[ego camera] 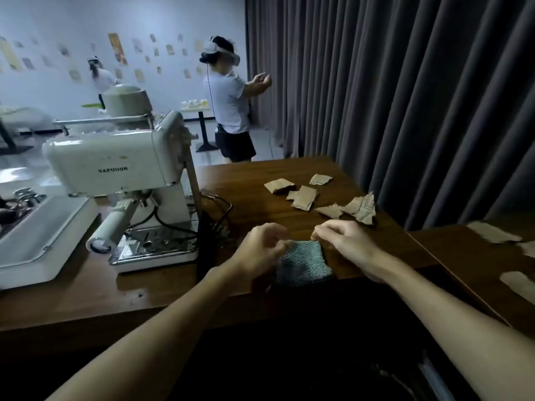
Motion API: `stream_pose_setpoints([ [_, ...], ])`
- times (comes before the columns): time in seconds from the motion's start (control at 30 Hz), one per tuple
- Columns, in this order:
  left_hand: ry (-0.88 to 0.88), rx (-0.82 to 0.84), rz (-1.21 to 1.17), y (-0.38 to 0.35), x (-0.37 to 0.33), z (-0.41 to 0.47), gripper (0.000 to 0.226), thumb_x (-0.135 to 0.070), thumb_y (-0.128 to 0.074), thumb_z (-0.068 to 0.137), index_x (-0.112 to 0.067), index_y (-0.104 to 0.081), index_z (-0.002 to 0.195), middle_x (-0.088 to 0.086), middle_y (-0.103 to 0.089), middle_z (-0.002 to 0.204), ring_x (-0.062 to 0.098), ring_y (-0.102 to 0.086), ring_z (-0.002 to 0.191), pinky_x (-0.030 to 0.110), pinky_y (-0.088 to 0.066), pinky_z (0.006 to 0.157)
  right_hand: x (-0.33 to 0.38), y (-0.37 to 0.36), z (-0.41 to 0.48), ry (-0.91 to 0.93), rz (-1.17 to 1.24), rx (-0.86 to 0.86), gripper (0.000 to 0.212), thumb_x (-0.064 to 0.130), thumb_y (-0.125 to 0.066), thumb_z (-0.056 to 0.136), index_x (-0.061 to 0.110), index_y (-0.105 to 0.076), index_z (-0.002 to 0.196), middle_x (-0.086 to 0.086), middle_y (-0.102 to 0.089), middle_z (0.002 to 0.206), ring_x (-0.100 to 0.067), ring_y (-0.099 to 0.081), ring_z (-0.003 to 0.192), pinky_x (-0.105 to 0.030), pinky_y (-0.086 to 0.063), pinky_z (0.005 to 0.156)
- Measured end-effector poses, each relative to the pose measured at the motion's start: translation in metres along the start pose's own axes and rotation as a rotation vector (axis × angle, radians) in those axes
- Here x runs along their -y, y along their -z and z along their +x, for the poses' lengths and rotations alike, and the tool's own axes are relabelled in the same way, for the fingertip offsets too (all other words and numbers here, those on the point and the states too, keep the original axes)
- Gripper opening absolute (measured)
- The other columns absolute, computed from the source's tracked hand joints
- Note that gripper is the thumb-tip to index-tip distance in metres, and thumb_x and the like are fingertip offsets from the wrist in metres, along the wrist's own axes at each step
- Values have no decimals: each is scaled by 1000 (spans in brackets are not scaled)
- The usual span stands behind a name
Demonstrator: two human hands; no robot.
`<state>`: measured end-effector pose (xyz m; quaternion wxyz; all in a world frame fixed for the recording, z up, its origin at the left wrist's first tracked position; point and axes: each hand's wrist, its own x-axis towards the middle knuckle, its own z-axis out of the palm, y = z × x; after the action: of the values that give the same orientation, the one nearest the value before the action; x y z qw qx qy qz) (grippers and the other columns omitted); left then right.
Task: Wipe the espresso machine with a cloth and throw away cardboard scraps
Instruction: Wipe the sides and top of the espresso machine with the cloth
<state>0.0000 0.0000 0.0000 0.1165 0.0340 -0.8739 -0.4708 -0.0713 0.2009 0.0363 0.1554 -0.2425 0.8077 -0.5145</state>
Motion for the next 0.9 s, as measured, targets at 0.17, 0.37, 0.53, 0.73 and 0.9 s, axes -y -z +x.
stream_pose_setpoints([
  [0.17, -146, 109, 416, -5, 27, -2, 36, -34, -73, 87, -19, -71, 119, -1, -68, 126, 15, -62, 116, 40, -50, 98, -24, -25, 16, 10, -302, 138, 40, 28, -67, 90, 21, -60, 129, 3, -61, 128, -12, -54, 121, -22, -41, 96],
  [0.37, -182, 118, 502, -2, 29, -2, 38, -44, -69, 88, -23, -71, 119, -4, -65, 133, 14, -57, 125, 47, -43, 106, -41, -44, 24, 114, -712, 66, 51, 42, -67, 88, 30, -53, 135, 15, -49, 132, -10, -39, 128, -32, -27, 97],
  [0.53, -123, 134, 453, 9, 28, -5, 37, -36, -72, 88, -21, -70, 122, -3, -67, 127, 15, -62, 116, 43, -49, 101, -39, -59, 23, 140, -702, -35, 11, 37, -63, 91, 38, -59, 102, 17, -55, 107, -13, -46, 111, -30, -22, 85],
  [0.73, -177, -12, 295, 38, -2, -22, 25, -22, -64, 95, -15, -68, 119, 0, -66, 120, 13, -61, 109, 39, -54, 94, -13, -61, 18, 92, -543, -25, 21, 18, -61, 92, 23, -53, 111, 5, -53, 107, -15, -52, 103, -26, -38, 83],
  [0.9, -323, -201, 300, 87, -48, -35, 22, -20, -64, 94, -18, -69, 116, -6, -64, 114, 8, -60, 103, 36, -57, 88, 37, -70, 24, 207, -441, -62, 32, 6, -66, 85, 16, -62, 115, -2, -55, 115, -14, -53, 107, -20, -42, 83],
])
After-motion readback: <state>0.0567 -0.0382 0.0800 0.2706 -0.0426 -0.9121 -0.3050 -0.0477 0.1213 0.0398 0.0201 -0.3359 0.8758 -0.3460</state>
